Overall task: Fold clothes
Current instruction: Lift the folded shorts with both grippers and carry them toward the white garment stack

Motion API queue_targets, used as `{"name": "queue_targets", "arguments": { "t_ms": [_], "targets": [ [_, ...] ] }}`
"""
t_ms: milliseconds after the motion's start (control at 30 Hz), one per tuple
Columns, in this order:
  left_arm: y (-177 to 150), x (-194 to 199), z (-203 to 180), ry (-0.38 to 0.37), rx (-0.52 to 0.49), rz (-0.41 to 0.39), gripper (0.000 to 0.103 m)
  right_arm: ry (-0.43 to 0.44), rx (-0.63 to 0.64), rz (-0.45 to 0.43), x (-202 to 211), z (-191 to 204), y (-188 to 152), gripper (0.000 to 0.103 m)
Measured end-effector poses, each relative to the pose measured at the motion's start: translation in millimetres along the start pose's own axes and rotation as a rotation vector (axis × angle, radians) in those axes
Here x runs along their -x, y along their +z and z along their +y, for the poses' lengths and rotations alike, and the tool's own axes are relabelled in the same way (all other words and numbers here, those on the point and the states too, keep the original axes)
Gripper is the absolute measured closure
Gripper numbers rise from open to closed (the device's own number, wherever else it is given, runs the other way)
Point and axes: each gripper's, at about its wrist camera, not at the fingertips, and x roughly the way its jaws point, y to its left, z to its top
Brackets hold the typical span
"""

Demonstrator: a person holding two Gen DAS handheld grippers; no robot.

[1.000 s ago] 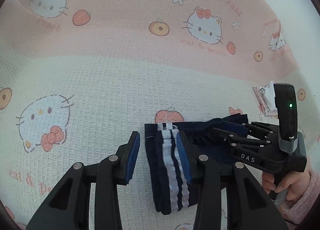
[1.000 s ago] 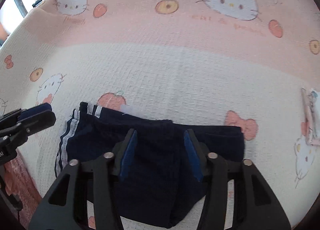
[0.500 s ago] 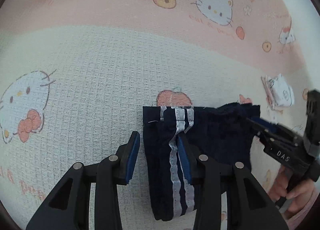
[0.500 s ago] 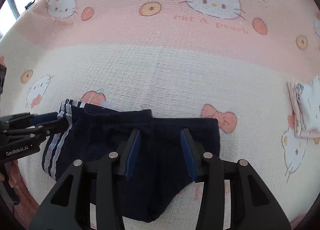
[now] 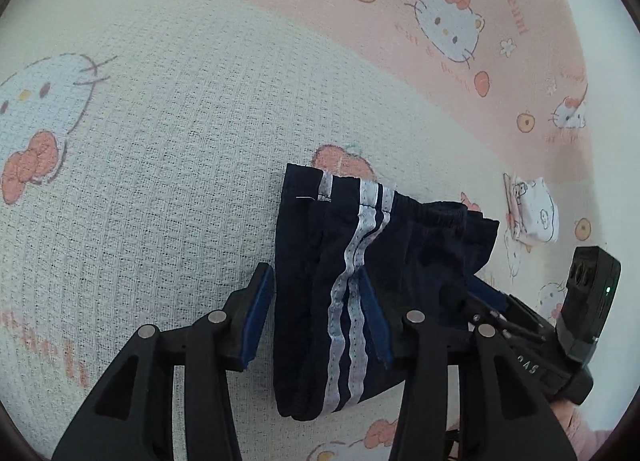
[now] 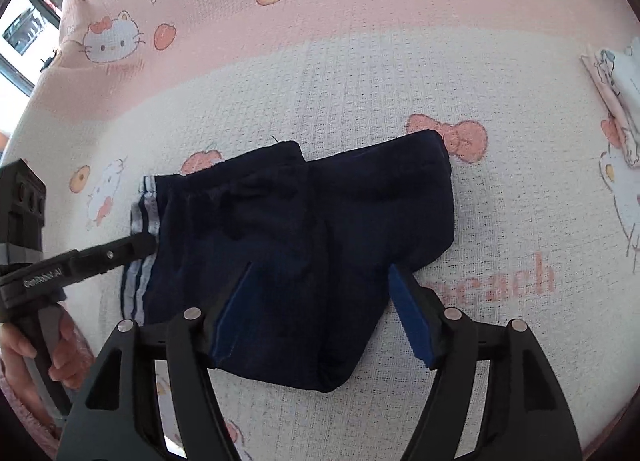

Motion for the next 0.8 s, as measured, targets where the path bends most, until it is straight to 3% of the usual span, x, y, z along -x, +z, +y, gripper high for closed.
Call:
{"name": "queue_targets", "arguments": {
  "t_ms": [33,100,167,200,233,267,400,533,633,733,800],
  "targets": [
    [0,-1,0,-0.003,0.005,-0.006,0.056,-0.042,0.019,-0.003,-3,7,-2,0.034],
    [-2,-2,-7,0.022,-0.038,-0.009,0.056,-0.099,0.058,-0.004,-4,18,-3,0.047],
    [-5,-4,-14,0.031,-0.070,-0.010,0.057,-0.062,0.043,0.000,-4,20,-3,0.060],
    [-6,-5,-18,0.028,-0.080,-0.010,0.066,-0.036,0.026,0.003,-4,20,-2,0.076],
    [-8,-8,-20,0.011,-0.080,0.008,0.084,-0.016,0.009,0.005,-4,19,-1,0.082],
    [-9,-11,-22,0.007,-0.079,0.019,0.086,-0.015,-0.009,0.004,-4,18,0,0.086],
    [-8,-12,-22,-0.007,-0.075,0.019,0.086,-0.025,-0.009,0.007,-3,18,0,0.086],
    [-6,-2,-25,-0.052,-0.053,0.004,0.090,0.048,-0.068,0.019,4,11,5,0.090],
    [-8,16,-41,-0.103,-0.057,-0.012,0.090,0.116,-0.102,-0.004,24,11,11,0.090],
    [0,27,-63,-0.196,-0.025,0.002,0.090,0.114,-0.056,-0.033,50,11,17,0.090],
    [9,34,-93,-0.179,-0.082,-0.008,0.090,0.123,-0.085,-0.048,67,-2,24,0.090]
  ]
}}
